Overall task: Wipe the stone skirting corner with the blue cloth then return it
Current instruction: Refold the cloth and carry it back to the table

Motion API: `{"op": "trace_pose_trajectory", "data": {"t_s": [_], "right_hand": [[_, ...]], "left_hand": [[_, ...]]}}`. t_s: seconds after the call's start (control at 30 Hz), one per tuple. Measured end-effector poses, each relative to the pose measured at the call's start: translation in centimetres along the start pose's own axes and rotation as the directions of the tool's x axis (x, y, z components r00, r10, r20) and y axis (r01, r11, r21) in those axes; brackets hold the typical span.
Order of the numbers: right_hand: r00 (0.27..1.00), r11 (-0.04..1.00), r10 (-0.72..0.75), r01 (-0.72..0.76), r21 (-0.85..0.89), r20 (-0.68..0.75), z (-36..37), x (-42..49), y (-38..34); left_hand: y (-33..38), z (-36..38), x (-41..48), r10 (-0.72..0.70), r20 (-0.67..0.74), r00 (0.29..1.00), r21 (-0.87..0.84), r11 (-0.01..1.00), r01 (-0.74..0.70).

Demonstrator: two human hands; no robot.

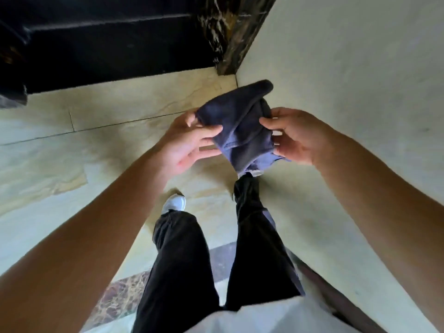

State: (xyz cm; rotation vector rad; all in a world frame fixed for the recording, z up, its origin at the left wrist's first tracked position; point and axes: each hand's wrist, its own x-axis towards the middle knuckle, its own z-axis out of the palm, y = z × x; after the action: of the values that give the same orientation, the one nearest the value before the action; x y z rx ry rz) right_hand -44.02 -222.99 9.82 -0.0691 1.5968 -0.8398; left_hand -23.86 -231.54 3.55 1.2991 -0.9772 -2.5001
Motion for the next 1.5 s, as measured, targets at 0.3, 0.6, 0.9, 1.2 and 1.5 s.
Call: {"op": "trace_pose_trajectory", "data": {"t_s": [0.3, 0.6, 0.9, 1.2, 1.5], "right_hand": [[0.943, 0.763, -0.114, 0.284, 0.581, -0.312, 4.6, -29.9, 15.7], [0.777, 0.461, -0.062, 0.58, 0.672, -0.627, 5.3, -53.9, 47.7], [0.404, 0.215, 0.378, 0.837, 0.504, -0.833, 13.4, -78.9, 79.6], [0.212, 0.152, 0.64, 0.907, 0.392, -0.739, 14.2, -88.7, 99.4], [0.119, 0.052, 0.839, 0.954, 0.296, -0.53, 13.5, -107.3, 122.8]], "left_hand": [[-3.0, 8.4, -24.7, 0.008, 0.257, 0.966, 0.31, 0.947, -0.09], [-25.5, 19.2, -45.7, -0.07, 0.583, 0.809, 0.633, 0.663, -0.399], [-54.5, 27.3, -72.0, -0.502, 0.738, 0.451, 0.673, 0.505, -0.54], [-75.1, 31.3, -84.9, -0.68, 0.701, 0.215, 0.645, 0.476, -0.598], [-100.2, 38.0, -105.5, -0.842, 0.54, 0.006, 0.689, 0.437, -0.579]]}}
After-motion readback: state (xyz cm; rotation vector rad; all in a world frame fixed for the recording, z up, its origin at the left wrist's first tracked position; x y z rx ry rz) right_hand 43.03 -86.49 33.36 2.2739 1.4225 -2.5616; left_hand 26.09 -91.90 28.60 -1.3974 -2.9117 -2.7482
